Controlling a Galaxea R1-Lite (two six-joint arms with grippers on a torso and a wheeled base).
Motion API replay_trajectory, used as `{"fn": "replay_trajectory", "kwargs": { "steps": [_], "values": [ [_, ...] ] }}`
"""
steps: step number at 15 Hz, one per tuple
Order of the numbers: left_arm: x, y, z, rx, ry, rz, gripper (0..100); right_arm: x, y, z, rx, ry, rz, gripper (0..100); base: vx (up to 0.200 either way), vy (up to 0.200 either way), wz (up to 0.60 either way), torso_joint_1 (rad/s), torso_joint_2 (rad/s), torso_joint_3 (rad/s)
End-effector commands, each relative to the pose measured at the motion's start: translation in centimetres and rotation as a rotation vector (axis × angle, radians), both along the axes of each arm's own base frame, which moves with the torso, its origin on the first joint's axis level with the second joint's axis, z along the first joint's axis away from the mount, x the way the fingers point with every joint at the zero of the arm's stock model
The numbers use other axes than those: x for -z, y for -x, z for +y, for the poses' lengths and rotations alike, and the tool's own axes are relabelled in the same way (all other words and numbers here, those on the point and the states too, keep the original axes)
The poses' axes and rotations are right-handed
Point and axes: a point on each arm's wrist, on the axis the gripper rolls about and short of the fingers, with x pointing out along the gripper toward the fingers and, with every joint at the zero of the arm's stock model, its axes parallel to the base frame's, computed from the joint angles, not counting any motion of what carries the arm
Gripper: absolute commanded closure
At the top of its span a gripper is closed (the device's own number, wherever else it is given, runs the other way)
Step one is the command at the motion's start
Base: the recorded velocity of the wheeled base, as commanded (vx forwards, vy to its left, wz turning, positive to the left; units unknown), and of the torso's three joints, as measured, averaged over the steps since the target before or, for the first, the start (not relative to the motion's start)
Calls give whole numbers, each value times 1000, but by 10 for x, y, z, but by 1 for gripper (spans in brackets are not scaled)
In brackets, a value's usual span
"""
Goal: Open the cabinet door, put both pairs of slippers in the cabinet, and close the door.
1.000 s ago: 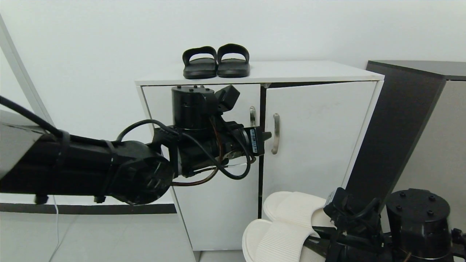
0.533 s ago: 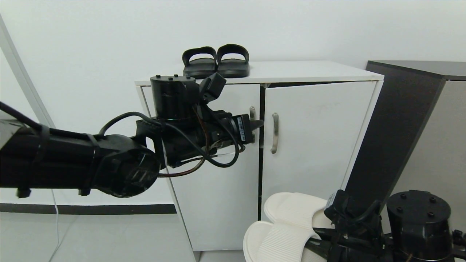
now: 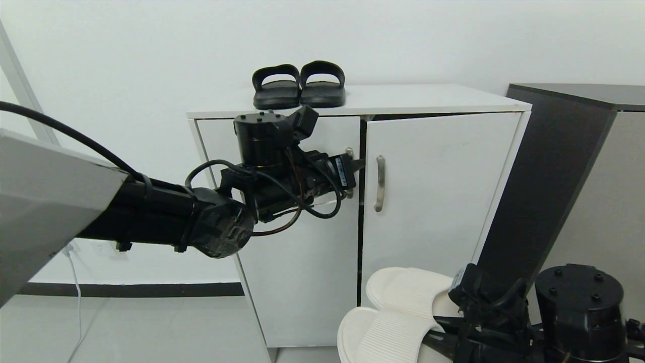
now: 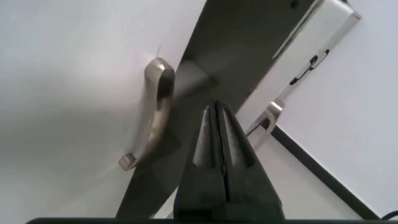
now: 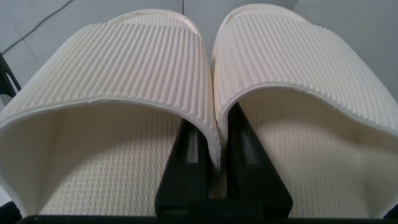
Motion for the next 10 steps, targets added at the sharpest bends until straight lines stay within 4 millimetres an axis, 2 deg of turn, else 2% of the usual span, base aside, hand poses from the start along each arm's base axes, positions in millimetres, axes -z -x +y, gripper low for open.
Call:
{"fn": "replay_trajectory", "kwargs": {
  "steps": [1,8,10],
  "values": [
    [3,-6,-2,-3,6,8,100,0,0,1,-2,1,1,100,0,0,0,0,0,0],
    [4,-11,-7,2,21,20,100,3,4,2,-19,11,10,100,0,0,0,0,0,0],
    [8,-6,-14,17,14,30,100,4,5,3,-24,16,14,100,-200,0,0,5,7,2]
  ]
}}
